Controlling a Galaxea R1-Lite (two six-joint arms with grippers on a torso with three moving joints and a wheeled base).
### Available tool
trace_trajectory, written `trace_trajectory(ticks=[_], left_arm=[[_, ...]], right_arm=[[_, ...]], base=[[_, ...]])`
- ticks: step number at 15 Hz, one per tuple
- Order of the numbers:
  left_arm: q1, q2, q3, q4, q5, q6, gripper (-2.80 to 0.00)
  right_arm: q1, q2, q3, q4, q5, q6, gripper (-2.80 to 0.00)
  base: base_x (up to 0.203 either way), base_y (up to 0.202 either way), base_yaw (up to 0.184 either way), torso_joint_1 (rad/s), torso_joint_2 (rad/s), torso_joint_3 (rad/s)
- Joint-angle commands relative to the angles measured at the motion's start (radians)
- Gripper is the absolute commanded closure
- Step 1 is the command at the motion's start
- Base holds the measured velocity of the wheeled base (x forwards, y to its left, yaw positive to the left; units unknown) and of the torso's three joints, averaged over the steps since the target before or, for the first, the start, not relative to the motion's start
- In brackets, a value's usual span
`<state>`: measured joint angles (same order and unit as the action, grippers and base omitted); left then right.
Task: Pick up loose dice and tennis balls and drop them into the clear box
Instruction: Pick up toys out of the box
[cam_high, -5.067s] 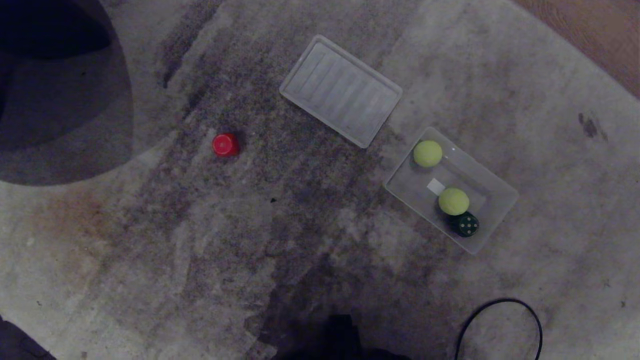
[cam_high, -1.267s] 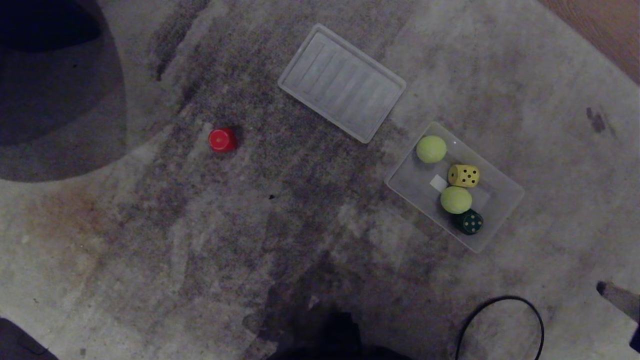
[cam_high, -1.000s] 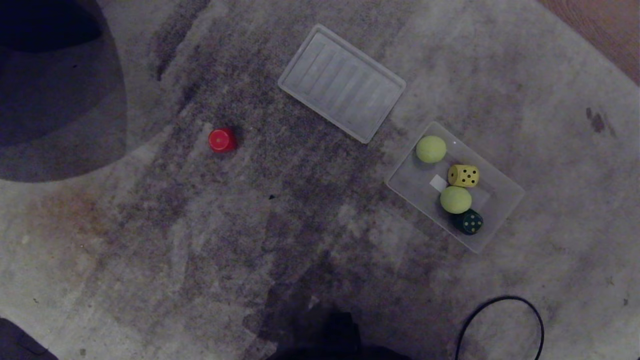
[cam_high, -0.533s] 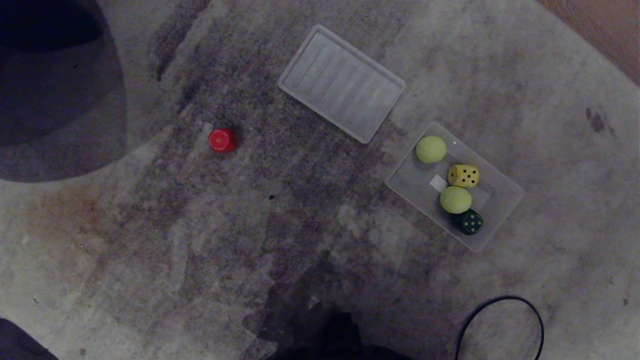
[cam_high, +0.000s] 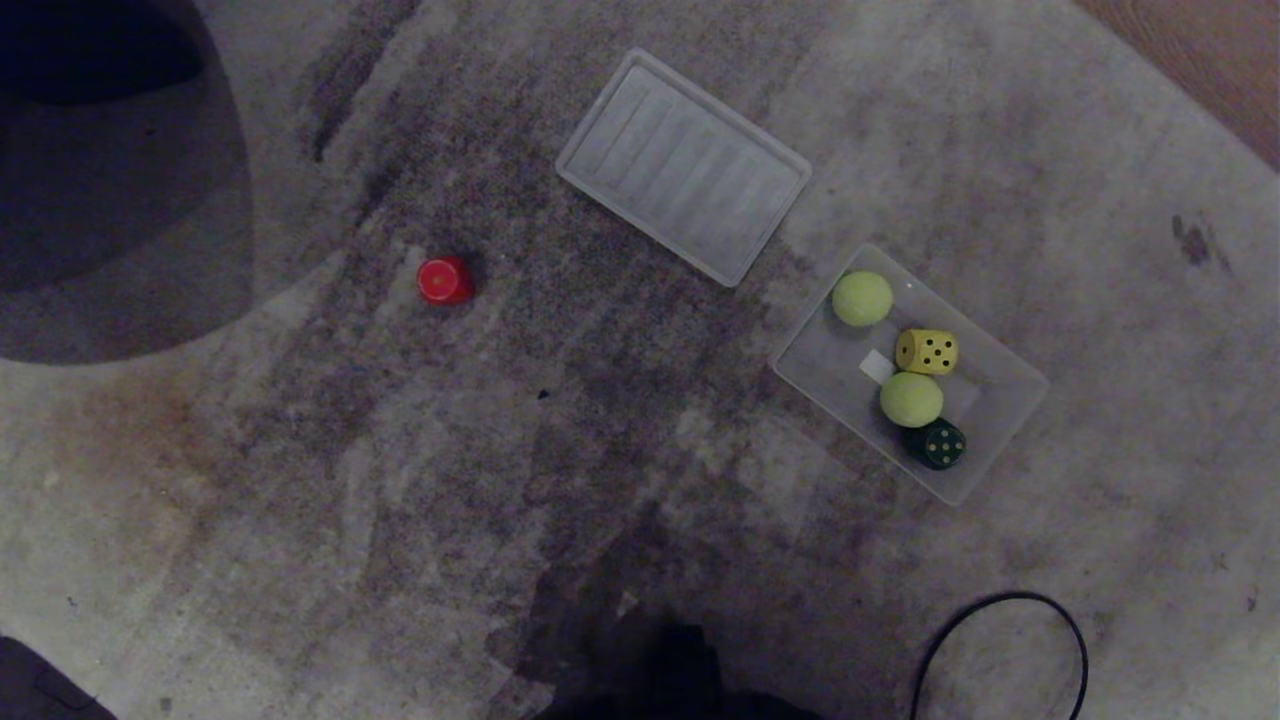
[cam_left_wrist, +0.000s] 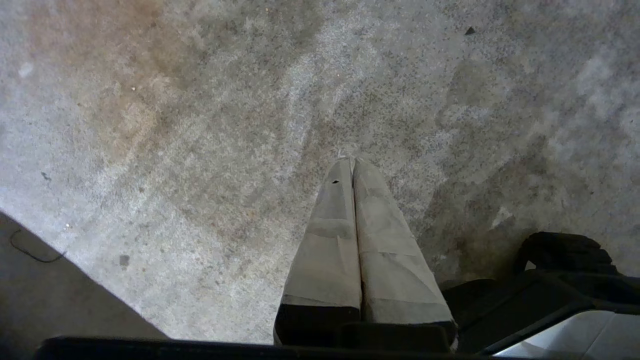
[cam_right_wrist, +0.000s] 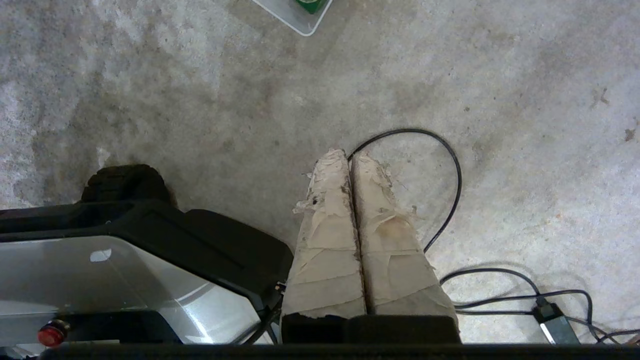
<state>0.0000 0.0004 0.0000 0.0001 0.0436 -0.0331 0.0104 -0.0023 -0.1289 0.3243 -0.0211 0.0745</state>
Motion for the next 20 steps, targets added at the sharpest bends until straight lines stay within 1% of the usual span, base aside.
trace_trajectory(ticks=[1,5,7,9,20], left_arm=[[0.0,0.001,0.002,0.0,0.001,-0.011,0.0],[0.0,0.001,0.002,0.0,0.002,-0.014,0.0],[0.0,0.001,0.002,0.0,0.002,-0.018,0.0],[0.0,0.001,0.002,0.0,0.001,-0.01,0.0],[0.0,0.001,0.002,0.0,0.001,-0.014,0.0]], right_arm=[[0.0,0.002,0.0,0.006,0.0,0.001,0.0],[0.0,0.002,0.0,0.006,0.0,0.001,0.0],[0.0,0.001,0.0,0.006,0.0,0.001,0.0],[0.0,0.001,0.0,0.006,0.0,0.001,0.0],[0.0,0.002,0.0,0.006,0.0,0.001,0.0]], base=[[0.0,0.0,0.0,0.0,0.0,0.0],[0.0,0.0,0.0,0.0,0.0,0.007],[0.0,0.0,0.0,0.005,0.0,0.137],[0.0,0.0,0.0,-0.002,0.0,0.178],[0.0,0.0,0.0,0.002,0.0,0.202]])
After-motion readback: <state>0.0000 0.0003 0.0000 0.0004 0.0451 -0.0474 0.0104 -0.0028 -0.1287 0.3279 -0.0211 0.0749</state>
